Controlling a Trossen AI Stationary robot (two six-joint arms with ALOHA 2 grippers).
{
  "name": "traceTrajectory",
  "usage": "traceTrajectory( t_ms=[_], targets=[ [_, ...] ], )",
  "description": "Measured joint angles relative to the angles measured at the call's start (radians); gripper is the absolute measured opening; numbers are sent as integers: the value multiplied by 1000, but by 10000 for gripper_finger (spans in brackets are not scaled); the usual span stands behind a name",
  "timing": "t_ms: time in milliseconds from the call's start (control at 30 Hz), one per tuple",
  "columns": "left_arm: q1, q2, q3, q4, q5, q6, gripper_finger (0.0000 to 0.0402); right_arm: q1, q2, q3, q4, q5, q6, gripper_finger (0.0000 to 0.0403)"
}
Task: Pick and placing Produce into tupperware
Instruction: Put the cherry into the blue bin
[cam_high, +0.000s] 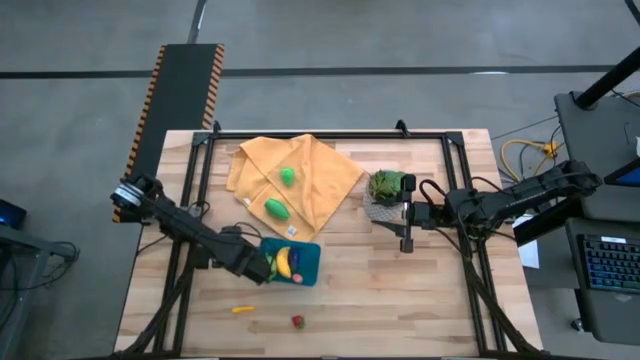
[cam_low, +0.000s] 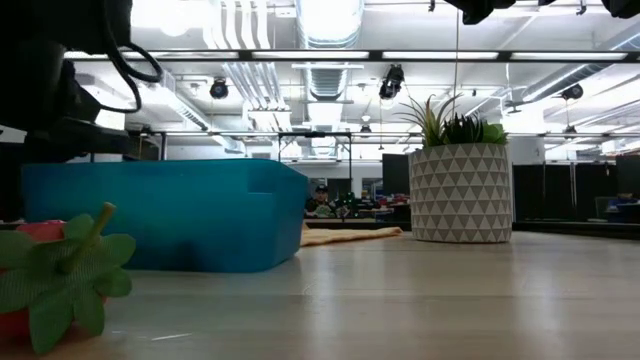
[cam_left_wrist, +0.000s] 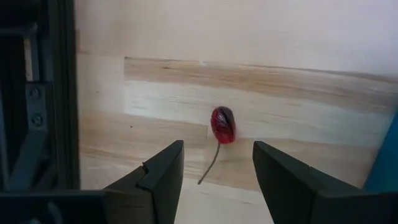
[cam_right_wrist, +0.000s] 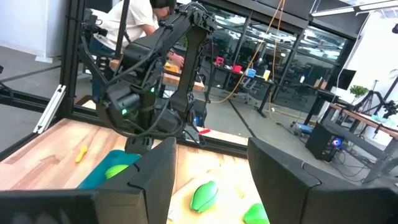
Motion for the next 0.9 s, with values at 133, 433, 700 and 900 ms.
traceTrajectory(
  t_ms=[133,433,700,900],
  targets=[
    [-27,1,-3,0,-28,-90,178,0,0,0,0,0,0,192],
    [-48,3,-18,2,-182,-171,178,0,0,0,0,0,0,192],
    [-62,3,-22,1,-190,-169,178,0,0,0,0,0,0,192],
    [-76,3,-40,50,-191,-163,178,0,0,0,0,0,3,192]
  ],
)
